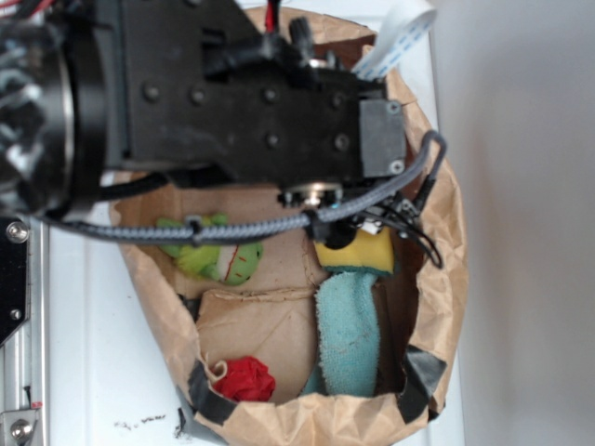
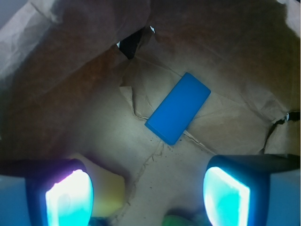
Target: Grab the blue block.
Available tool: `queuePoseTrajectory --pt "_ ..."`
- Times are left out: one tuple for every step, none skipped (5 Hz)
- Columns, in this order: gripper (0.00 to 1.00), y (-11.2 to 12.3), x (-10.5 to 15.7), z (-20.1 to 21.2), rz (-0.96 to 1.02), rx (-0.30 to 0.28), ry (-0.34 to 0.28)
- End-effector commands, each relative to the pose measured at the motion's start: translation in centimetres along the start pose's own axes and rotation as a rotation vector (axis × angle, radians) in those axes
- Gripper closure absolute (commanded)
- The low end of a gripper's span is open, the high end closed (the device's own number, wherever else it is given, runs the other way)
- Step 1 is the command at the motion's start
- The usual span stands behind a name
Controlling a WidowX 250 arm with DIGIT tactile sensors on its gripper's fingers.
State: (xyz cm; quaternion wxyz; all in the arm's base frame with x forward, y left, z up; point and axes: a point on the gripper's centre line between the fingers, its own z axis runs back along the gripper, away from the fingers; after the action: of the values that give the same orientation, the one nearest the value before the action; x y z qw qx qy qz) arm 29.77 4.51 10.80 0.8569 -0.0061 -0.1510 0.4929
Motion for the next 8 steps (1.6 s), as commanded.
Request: queuePoseTrajectory --pt "0.0 -0.2 0.5 2.4 -0.112 -0.106 -0.07" --pt "0.0 -0.2 -0.5 2.5 0.048 -0.069 -0.076" --pt "0.0 -0.3 -1.7 2.9 0.223 -0.006 -0.095" --pt "0.0 -0.3 -1.9 2.9 0.255 0.001 -0.095" --pt "0.0 -0.3 -1.7 2.9 0.26 0.001 -0.097" --pt "0.0 -0.3 -1.8 2.9 0.251 0.006 -0.085" --pt "0.0 -0.3 -1.8 2.9 0.251 0.006 -0.085" --pt "0.0 -0.3 -1.8 2.9 0.251 0.006 -0.085"
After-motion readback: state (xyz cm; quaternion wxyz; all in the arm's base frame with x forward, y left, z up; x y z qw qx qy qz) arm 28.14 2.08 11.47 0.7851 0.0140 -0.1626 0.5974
